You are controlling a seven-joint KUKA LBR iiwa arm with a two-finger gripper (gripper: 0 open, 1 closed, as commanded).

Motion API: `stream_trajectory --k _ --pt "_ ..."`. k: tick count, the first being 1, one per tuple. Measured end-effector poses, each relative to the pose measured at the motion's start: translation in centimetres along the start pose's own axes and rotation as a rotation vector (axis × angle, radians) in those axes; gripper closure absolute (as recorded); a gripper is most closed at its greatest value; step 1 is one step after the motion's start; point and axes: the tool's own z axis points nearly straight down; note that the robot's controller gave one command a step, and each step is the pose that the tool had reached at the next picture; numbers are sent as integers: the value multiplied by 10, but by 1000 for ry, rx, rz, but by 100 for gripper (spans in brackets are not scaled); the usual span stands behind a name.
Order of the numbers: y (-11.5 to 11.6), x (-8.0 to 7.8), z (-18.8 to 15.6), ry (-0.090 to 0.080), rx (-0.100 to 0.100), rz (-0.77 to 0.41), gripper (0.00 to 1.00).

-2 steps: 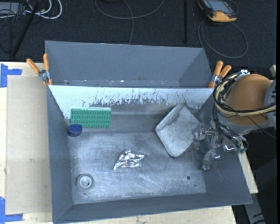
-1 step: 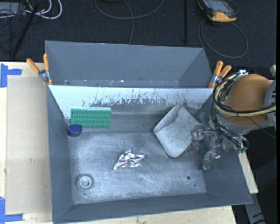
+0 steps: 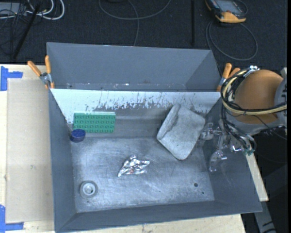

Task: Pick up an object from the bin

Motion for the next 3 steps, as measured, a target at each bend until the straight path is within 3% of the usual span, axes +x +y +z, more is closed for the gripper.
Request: stream_trajectory --k 1,2,3 --pt "54 -52 26 -7 0 -262 0" --pt "52 -51 25 3 0 -259 100" --pt "52 -51 26 -4 1 -258 0"
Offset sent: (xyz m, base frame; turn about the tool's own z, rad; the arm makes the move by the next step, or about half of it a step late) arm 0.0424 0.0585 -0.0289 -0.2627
